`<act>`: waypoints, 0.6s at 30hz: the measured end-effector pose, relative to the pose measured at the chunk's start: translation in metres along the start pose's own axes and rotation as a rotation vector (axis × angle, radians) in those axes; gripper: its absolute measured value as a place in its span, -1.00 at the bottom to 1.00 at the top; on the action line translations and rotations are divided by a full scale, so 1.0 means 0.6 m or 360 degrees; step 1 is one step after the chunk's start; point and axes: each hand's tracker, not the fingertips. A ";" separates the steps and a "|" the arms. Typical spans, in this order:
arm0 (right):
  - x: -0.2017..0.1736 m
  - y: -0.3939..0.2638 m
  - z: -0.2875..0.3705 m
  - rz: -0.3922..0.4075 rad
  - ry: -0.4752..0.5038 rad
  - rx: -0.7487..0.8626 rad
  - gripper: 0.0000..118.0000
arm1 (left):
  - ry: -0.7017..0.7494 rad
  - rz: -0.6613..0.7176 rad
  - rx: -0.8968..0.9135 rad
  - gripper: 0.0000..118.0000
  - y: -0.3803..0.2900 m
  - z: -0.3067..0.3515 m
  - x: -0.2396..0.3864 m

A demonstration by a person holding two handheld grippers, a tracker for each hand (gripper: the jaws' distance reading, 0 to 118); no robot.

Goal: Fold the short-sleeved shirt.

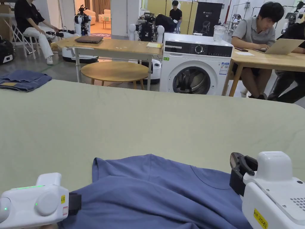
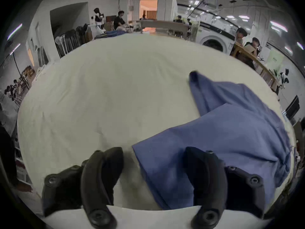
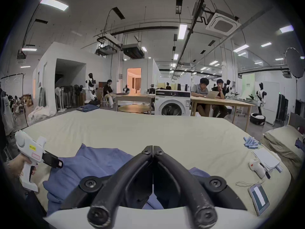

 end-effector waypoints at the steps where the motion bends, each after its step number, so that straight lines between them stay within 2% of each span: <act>1: -0.005 -0.001 -0.009 0.0008 0.0009 -0.0017 -1.00 | 0.0024 -0.0016 0.0018 0.31 -0.005 0.000 0.000; 2: -0.011 -0.002 -0.019 0.0020 0.0025 -0.0035 -1.00 | 0.0001 -0.0027 0.0075 0.28 -0.007 0.010 0.001; 3: -0.017 -0.002 -0.030 0.0037 0.0041 -0.0051 -1.00 | 0.0009 -0.0038 0.0075 0.17 -0.007 0.014 0.003; 4: -0.024 0.001 -0.042 0.0053 0.0060 -0.0067 -1.00 | 0.0019 -0.0053 0.0097 -0.05 -0.008 0.017 0.003; 6: -0.042 0.012 -0.075 0.0074 0.0147 -0.0146 -1.00 | 0.0035 -0.0093 0.0155 -0.88 -0.010 0.024 0.007; 7: -0.053 0.020 -0.096 0.0087 0.0190 -0.0200 -0.94 | 0.0029 -0.0103 0.0161 -1.00 -0.012 0.026 0.007; 8: -0.067 0.031 -0.124 0.0115 0.0233 -0.0273 -0.48 | 0.0030 -0.0103 0.0168 -1.00 -0.016 0.028 0.009; 10: -0.095 0.044 -0.182 0.0174 0.0333 -0.0430 0.77 | 0.0012 -0.0114 0.0190 -1.00 -0.022 0.034 0.007; 11: -0.112 0.047 -0.223 0.0203 0.0389 -0.0565 1.00 | -0.0024 -0.0080 0.0206 -1.00 -0.024 0.040 0.003; 13: -0.143 0.044 -0.288 0.0274 0.0486 -0.0668 1.00 | -0.0113 0.0019 0.0212 -1.00 -0.029 0.049 -0.007; 15: -0.181 0.038 -0.364 0.0392 0.0480 -0.0827 1.00 | -0.0125 0.0027 0.0211 -1.00 -0.036 0.054 -0.013; 18: -0.222 0.011 -0.441 0.0447 0.0543 -0.1007 1.00 | -0.0154 0.0058 0.0208 -1.00 -0.038 0.055 -0.017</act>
